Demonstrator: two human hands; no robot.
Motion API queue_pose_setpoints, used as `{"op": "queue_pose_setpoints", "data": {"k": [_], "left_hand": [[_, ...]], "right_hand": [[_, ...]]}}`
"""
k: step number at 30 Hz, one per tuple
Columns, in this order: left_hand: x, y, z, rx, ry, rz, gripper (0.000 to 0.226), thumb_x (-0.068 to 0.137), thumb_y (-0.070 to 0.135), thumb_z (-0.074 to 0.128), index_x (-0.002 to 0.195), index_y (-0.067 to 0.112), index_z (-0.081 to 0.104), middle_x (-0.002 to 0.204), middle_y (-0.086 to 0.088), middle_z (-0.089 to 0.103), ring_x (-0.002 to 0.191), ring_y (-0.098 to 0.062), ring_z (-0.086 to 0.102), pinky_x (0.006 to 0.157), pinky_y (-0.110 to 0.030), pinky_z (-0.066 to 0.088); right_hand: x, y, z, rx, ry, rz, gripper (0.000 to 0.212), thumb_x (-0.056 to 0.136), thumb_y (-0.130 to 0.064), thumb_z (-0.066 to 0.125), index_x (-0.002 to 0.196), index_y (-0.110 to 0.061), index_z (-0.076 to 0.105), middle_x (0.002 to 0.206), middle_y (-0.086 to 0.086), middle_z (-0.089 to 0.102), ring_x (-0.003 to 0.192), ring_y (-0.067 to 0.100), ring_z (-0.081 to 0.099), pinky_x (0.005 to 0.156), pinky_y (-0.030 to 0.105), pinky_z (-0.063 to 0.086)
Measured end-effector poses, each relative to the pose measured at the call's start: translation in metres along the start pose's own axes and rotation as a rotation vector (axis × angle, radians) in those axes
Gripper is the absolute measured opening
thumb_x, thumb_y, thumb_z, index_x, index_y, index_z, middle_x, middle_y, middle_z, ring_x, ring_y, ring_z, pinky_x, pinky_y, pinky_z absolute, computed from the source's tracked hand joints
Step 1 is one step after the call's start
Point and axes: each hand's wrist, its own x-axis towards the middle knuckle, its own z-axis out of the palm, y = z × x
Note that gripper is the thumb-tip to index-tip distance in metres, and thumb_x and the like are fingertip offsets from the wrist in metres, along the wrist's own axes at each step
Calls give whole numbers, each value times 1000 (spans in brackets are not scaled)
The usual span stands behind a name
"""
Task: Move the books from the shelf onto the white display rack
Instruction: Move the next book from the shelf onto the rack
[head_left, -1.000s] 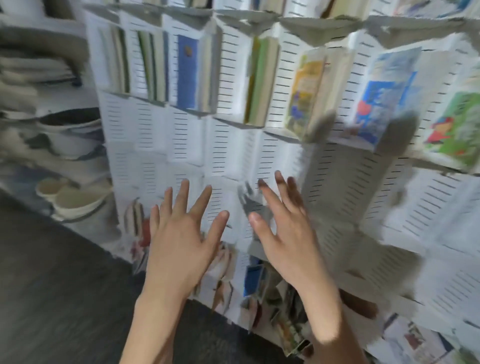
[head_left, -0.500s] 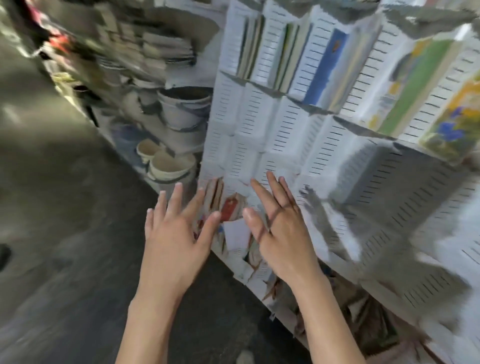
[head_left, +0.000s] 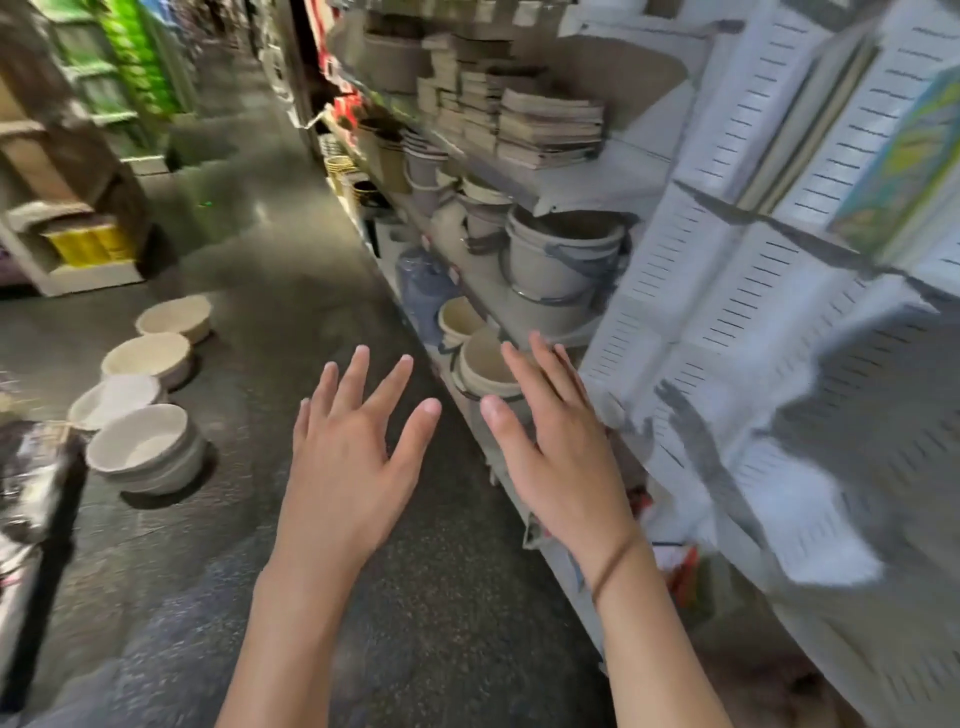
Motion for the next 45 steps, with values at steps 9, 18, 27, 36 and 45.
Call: {"op": "queue_pose_setpoints", "data": {"k": [9,18,27,36,45], "left_hand": [[122,-59,-12,-55,88,-94,73,88,77,17,152,45,32,166,10,12,153,-10,-1,124,-46,11],[261,-156,-15,-70,62,-91,76,85,77,14,152,45,31,166,10,11,153,-11,-2,123,-42,6],[435,-238,-59,12,65,15,80,84,79,11,153,42,30,166,5,14,154,-19,3,124,-49,12],[558,-294,-38,2,2,39,81,84,78,10,153,40,30,166,4,15,154,-19,4,123,-49,13],[732,-329,0,-1,10,79,84,84,79,10,153,36,32,165,1,18,154,-21,6,123,-49,14]], "right_hand": [[151,-16,64,12,-73,-93,77,87,-73,18,154,-37,29,165,-16,10,151,2,-1,120,28,10],[289,-34,158,-10,-70,-83,83,84,-73,18,153,-31,32,165,-10,12,152,7,0,124,35,10],[439,-79,231,6,52,-65,75,88,-73,24,153,-35,30,164,-10,15,151,6,1,123,36,14],[550,-61,290,3,50,-15,79,88,-77,23,154,-34,29,163,-13,16,152,8,4,123,41,17],[723,-21,344,56,74,-40,77,89,-72,25,155,-33,29,164,-11,16,151,7,2,121,33,11]]}}
